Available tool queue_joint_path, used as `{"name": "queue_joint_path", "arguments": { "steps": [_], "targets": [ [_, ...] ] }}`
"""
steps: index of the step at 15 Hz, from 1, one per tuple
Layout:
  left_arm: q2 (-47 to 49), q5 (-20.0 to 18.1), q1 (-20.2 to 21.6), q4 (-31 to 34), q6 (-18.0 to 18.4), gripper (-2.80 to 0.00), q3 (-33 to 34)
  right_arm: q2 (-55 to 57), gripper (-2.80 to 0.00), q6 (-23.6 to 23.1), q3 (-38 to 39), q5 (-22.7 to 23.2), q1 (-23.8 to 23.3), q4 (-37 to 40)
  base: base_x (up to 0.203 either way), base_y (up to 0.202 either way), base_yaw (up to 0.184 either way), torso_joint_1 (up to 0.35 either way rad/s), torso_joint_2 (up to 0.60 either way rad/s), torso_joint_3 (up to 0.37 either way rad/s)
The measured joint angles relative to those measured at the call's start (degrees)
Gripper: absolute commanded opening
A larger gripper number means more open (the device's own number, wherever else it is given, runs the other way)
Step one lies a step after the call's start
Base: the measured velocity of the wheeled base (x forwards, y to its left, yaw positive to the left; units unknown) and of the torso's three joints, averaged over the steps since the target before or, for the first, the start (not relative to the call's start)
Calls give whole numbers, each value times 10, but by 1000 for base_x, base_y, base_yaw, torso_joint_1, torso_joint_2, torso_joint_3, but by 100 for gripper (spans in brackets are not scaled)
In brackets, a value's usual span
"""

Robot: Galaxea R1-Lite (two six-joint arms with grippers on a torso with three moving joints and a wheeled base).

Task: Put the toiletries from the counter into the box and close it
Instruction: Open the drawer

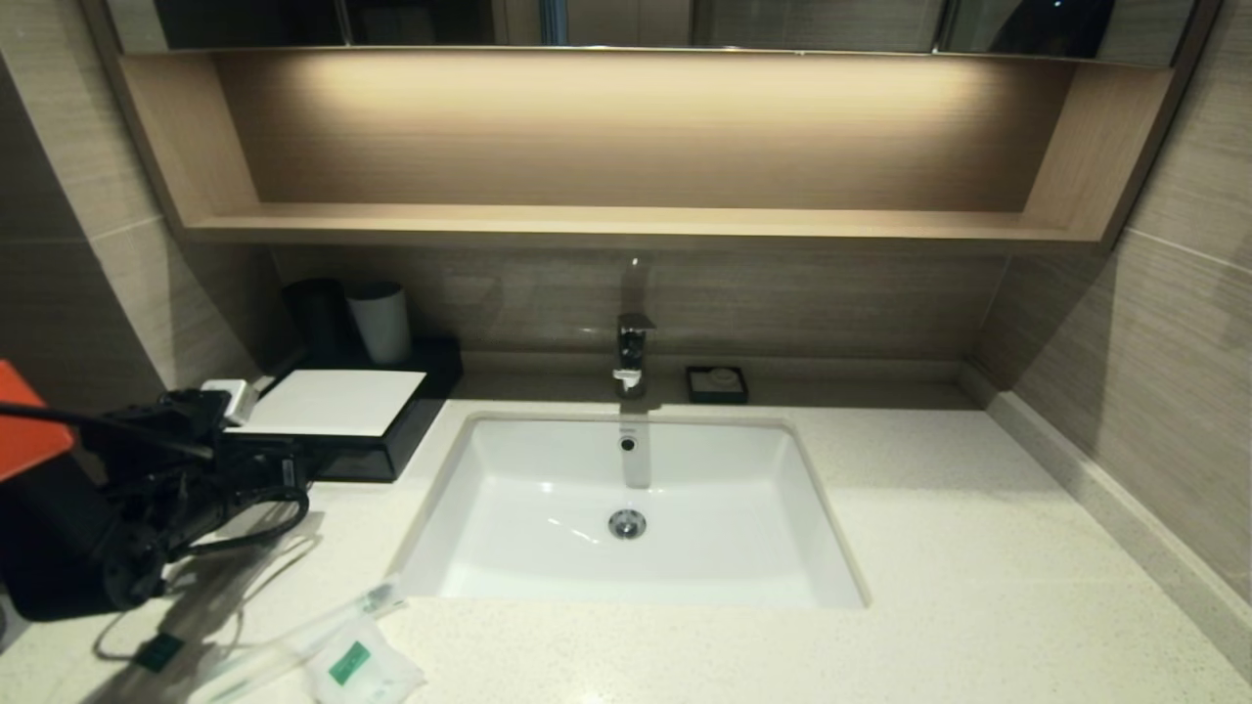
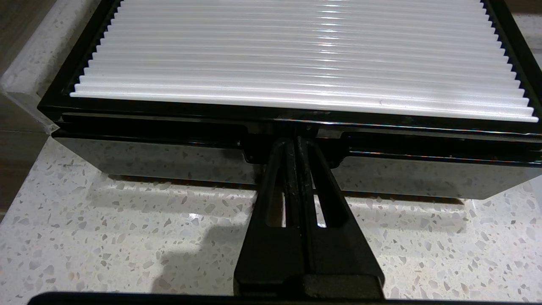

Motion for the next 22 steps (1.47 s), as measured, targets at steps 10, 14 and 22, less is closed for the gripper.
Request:
{"name": "queue_joint_path", "arguments": {
  "steps": [10, 14, 22],
  "targets": [
    [7, 0, 0, 1, 0, -280, -10, 0, -280, 0, 0, 0, 0, 0, 0, 0, 0, 0, 0, 0],
    [12, 0, 0, 0, 0, -280, -14, 0, -280, 0, 0, 0, 0, 0, 0, 0, 0, 0, 0, 0],
    [15, 2, -5, 1, 0, -280, -20, 0, -280, 0, 0, 0, 0, 0, 0, 0, 0, 0, 0, 0]
  ]
}}
